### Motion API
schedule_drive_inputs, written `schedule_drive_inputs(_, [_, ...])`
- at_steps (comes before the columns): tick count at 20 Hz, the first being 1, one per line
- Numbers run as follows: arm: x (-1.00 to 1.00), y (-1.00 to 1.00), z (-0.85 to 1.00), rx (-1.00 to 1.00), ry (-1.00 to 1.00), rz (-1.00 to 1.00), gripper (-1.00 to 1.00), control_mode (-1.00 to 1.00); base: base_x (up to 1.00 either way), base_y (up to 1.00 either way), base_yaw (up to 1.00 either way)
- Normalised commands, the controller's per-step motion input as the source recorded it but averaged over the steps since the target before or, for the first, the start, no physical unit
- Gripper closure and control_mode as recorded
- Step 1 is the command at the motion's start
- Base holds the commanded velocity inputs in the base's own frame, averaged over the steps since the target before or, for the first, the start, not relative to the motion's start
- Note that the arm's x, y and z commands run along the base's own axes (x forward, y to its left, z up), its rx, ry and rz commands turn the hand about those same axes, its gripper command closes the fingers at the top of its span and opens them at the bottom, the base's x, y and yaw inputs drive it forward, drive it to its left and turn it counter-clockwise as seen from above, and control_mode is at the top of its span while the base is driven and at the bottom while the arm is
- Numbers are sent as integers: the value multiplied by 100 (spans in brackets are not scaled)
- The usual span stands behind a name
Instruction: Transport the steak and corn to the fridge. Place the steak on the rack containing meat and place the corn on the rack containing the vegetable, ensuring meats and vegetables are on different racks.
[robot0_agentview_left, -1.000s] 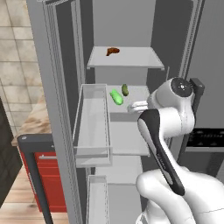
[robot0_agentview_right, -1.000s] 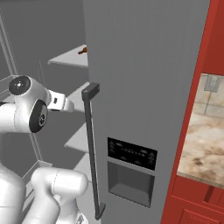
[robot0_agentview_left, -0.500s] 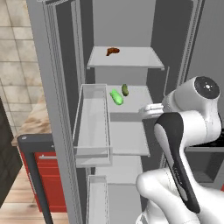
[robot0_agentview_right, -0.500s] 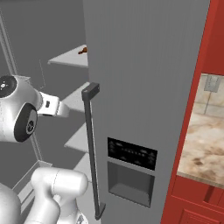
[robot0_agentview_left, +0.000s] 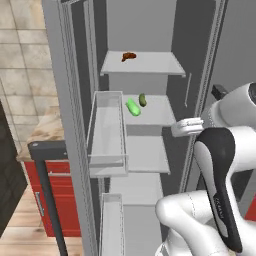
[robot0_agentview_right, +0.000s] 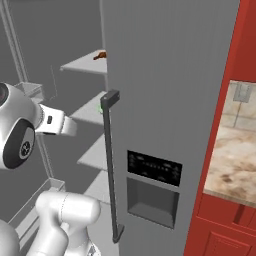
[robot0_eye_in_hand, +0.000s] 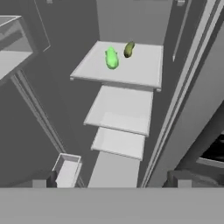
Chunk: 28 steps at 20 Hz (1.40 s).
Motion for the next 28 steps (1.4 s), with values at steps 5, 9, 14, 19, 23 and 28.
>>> schedule_drive_inputs(5, [0,0,0,0,0,0,-100,100,-100,-3,0])
schedule_drive_inputs(9, [0,0,0,0,0,0,-100,100,-100,21,0])
schedule_drive_inputs(14, [0,0,0,0,0,0,-100,100,-100,62,-7])
schedule_drive_inputs(19, [0,0,0,0,0,0,-100,100,-90,99,-25])
schedule_drive_inputs(23, [0,0,0,0,0,0,-100,100,-60,67,-73])
schedule_drive_inputs(28, [0,0,0,0,0,0,-100,100,-13,28,-100])
